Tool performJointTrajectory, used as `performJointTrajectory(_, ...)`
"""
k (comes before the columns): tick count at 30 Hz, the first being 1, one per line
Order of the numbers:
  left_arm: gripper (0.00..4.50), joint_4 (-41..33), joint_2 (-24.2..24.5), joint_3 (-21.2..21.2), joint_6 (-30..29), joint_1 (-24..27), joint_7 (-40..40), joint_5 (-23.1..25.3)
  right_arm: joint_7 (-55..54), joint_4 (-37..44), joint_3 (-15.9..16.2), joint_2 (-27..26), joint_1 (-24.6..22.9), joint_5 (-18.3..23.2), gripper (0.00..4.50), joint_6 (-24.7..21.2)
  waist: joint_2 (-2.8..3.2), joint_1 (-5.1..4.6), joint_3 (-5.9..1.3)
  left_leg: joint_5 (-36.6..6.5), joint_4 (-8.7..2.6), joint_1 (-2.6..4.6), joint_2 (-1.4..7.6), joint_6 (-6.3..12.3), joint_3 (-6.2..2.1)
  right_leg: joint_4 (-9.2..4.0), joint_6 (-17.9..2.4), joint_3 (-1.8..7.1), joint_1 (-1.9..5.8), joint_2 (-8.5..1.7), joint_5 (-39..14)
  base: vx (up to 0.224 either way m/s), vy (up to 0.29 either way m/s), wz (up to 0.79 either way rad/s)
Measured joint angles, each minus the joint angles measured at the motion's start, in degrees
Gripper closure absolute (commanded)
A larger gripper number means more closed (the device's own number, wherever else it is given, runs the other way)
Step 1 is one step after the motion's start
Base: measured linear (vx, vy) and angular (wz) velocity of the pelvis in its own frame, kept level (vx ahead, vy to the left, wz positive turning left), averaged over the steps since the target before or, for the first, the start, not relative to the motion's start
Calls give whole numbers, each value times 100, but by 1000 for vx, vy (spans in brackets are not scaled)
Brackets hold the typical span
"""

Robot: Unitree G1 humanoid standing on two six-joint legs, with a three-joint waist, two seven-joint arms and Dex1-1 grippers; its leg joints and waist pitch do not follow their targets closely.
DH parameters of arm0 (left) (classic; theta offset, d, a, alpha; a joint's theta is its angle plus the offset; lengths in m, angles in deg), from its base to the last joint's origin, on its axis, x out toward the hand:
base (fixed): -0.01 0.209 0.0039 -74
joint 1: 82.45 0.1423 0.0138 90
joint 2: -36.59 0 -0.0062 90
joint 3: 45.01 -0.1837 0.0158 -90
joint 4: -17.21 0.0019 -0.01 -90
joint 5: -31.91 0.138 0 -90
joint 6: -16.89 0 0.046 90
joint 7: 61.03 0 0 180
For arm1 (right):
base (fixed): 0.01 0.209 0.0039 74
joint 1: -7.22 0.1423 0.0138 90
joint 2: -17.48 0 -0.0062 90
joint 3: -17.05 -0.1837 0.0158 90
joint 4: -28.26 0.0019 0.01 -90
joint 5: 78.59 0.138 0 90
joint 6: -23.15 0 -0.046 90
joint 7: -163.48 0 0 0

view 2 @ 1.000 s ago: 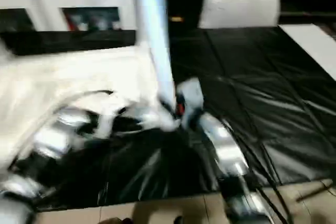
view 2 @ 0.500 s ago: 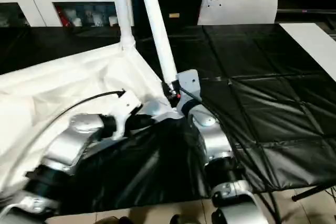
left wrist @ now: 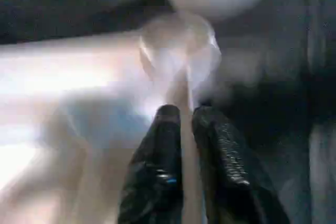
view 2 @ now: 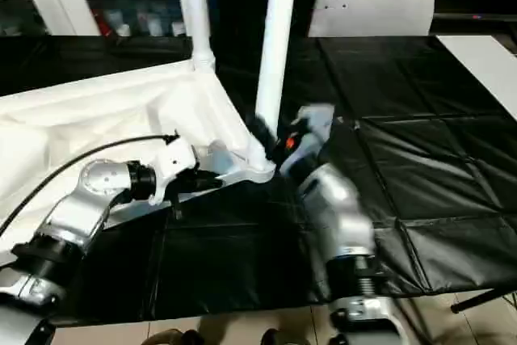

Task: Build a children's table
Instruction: Insert table leg to table base

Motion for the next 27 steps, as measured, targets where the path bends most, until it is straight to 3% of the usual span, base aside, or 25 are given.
performJointTrajectory(2,350,-220,-54,356,-258,-180,-88,-371,79,194,-9,128,-39,105,260,-285,-12,26,-6,0,16,6,1,1,0,7,-7,1,5,0,4,0,0,0)
performJointTrajectory(5,340,-626,-391,917,-948,-399,-315,-1153,237,669,-24,286,-191,605,260,-888,-20,90,-2,0,43,8,3,1,0,8,-11,1,14,-2,19,0,0,0)
performJointTrajectory(10,290,-1062,-820,1467,-2032,-635,-819,-2338,606,1262,-56,476,-276,1343,260,-1643,-46,119,-4,0,67,6,5,0,0,5,1,2,24,-3,40,0,0,0)
performJointTrajectory(14,266,-1391,-1247,1648,-2755,-778,-1014,-3176,773,1456,-76,562,-276,1549,260,-1890,-73,169,-14,1,73,5,4,-1,0,-1,23,1,29,-4,43,0,0,0)
performJointTrajectory(15,241,-1510,-1372,1670,-2928,-792,-1036,-3363,779,1473,-63,569,-286,1550,260,-1945,-73,197,-14,1,77,4,4,-1,0,-2,24,1,32,-4,44,0,0,0)
performJointTrajectory(22,228,-1689,-1440,1556,-3489,-785,-1094,-3619,794,1735,7,650,-432,1601,260,-2133,-71,260,-16,3,80,5,5,-2,0,-2,34,1,33,-4,50,0,0,0)
performJointTrajectory(27,241,-1830,-1364,1359,-3534,-693,-1134,-3567,836,1877,107,804,-535,1592,260,-2216,-68,266,-17,3,80,5,5,-1,0,-3,35,1,35,-4,51,0,0,0)
